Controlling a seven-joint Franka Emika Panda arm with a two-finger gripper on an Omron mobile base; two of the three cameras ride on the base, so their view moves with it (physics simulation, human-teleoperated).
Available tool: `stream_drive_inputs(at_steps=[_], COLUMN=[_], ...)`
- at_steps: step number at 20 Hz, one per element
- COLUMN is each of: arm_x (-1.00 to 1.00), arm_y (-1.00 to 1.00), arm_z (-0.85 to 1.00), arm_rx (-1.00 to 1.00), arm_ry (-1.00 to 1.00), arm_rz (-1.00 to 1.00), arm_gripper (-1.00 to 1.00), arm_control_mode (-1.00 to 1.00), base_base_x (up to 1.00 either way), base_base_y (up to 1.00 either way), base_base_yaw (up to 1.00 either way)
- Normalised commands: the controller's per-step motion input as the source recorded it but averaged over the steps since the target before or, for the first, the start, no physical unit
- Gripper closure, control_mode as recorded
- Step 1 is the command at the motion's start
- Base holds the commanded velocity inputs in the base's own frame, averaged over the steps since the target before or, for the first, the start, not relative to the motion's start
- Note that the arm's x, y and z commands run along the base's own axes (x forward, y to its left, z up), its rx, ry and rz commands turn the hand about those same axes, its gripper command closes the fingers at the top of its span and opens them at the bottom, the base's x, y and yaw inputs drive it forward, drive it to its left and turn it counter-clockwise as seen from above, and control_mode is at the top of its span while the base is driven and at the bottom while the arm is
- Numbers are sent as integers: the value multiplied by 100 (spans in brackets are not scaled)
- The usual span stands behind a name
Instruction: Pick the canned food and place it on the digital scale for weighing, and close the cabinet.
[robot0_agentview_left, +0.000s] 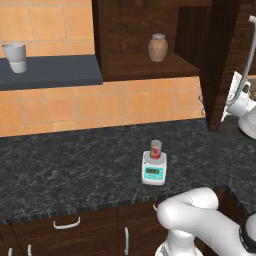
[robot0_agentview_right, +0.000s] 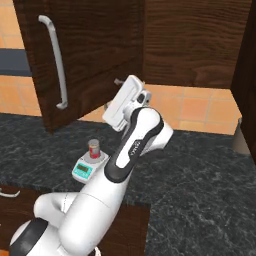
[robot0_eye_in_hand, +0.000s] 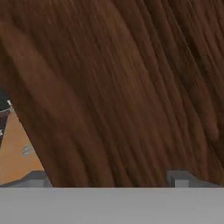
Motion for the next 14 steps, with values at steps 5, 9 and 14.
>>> stream_drive_inputs(at_steps=[5,9,14], arm_x=[0,8,30], arm_y=[99,68,29], arm_z=[100,100,89], arm_rx=[-20,-42,-32], arm_ry=[1,23,21], arm_rz=[13,19,18], arm_gripper=[-100,-100,-100], arm_control_mode=[-100,-100,-100], base_base_x=[0,0,0], base_base_y=[0,0,0], base_base_yaw=[0,0,0])
